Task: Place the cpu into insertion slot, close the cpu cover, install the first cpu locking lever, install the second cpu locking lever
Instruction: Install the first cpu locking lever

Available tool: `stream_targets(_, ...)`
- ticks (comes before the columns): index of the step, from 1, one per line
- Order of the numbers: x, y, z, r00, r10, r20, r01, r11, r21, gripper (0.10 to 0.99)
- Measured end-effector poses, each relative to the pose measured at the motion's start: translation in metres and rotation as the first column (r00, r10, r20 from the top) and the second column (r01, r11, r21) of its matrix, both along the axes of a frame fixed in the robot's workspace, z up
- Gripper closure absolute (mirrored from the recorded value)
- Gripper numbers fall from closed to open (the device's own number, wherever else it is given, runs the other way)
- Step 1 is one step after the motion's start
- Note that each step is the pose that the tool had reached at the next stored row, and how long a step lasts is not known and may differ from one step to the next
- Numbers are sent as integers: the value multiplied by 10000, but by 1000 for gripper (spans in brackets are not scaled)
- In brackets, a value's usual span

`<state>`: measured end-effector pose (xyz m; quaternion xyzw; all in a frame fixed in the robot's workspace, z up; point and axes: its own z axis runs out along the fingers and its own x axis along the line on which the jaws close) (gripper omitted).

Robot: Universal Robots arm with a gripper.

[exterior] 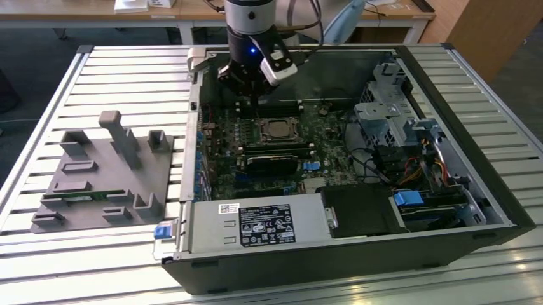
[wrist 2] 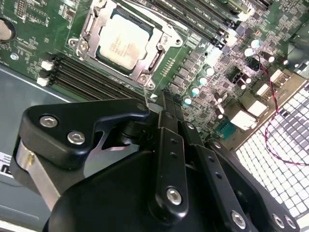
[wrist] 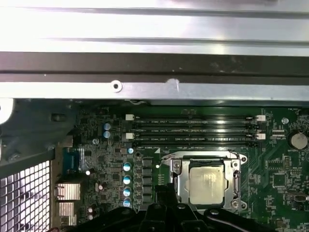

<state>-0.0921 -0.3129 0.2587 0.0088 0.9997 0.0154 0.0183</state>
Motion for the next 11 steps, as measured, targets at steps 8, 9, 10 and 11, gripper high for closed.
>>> stream_targets(8,-71,48,-9,10000,9,0,-9,10000,10,980)
stream_targets(9,-81,50,-11,10000,10,0,-10,10000,12,980)
stream_targets(10,-90,52,-14,10000,10,1,-10,10000,13,980)
stream_targets(11,-99,53,-16,10000,10,1,-10,10000,13,980)
